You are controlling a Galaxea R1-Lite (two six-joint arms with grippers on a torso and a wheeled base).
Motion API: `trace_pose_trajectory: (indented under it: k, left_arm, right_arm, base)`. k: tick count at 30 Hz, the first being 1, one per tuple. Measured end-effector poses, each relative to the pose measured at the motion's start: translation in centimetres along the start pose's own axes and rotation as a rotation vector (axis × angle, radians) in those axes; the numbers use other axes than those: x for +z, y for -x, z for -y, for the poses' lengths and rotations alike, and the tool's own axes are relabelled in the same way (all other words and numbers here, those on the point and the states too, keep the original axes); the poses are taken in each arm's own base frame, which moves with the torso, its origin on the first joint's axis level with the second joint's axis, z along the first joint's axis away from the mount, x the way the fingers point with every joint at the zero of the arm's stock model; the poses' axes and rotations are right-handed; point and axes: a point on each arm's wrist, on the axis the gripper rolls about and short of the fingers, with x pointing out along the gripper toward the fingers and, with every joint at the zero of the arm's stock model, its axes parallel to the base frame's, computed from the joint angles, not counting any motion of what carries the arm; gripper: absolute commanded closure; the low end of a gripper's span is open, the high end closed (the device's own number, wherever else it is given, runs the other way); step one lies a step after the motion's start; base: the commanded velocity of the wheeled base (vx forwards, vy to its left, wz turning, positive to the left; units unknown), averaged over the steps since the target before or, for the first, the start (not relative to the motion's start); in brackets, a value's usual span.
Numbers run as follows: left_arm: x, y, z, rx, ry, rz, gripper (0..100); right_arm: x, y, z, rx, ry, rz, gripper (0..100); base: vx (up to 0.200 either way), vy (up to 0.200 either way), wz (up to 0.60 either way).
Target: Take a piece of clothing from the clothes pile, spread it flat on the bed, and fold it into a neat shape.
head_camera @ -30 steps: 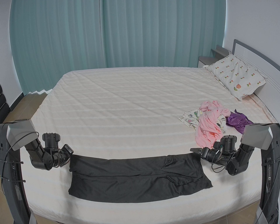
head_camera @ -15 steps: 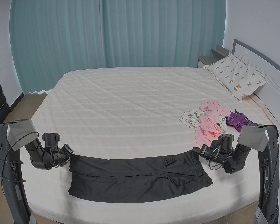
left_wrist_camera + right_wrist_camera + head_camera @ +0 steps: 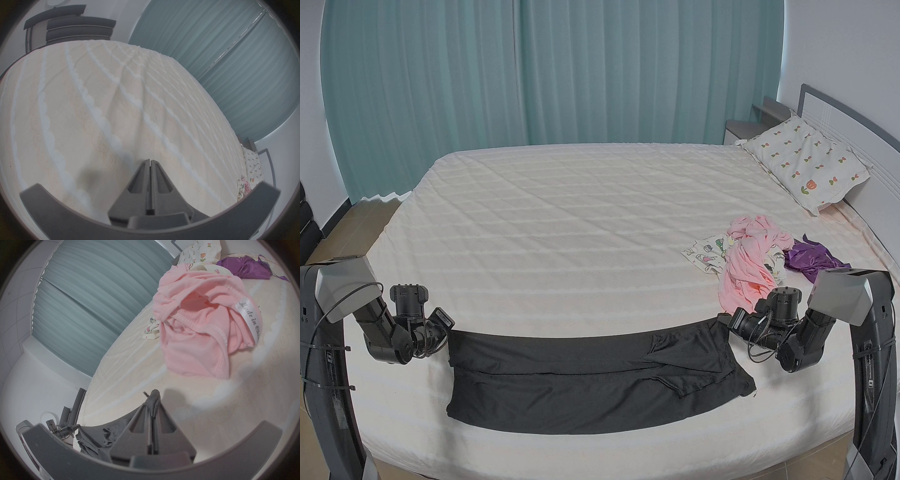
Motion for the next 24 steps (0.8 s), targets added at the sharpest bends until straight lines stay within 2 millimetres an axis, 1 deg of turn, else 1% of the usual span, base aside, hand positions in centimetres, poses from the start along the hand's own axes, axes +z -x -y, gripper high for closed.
trace_pose_trajectory:
  k: [5,6,7,8,19,24]
  left_arm:
    - [0.0,-0.1,-0.1,0.002,0.0,0.005,100]
    - [-0.1,-0.1,-0.2,0.004,-0.001,0.003,0]
    - [-0.1,-0.1,-0.2,0.006,-0.002,0.001,0]
    - [-0.2,-0.1,-0.2,0.006,-0.003,-0.001,0]
    - [-0.4,0.2,-0.2,-0.009,-0.006,-0.025,0]
    - [-0.8,1.2,-0.3,-0.092,-0.031,-0.127,0]
  right_arm:
    - [0.1,0.0,0.2,-0.004,-0.003,0.006,100]
    - [0.1,0.0,0.2,-0.004,-0.003,0.007,100]
    - [0.1,-0.1,0.2,-0.004,-0.003,0.007,100]
    - [0.1,-0.1,0.2,-0.005,-0.003,0.007,0]
    - [0.0,0.2,0.3,0.003,-0.01,0.02,0]
    - [-0.2,0.8,0.4,0.012,-0.016,0.043,0]
  base:
    - [0.0,0.0,0.0]
    - [0.0,0.0,0.0]
    - [0.0,0.0,0.0]
    - [0.0,0.0,0.0]
    - [0.0,0.0,0.0]
    - [0.0,0.0,0.0]
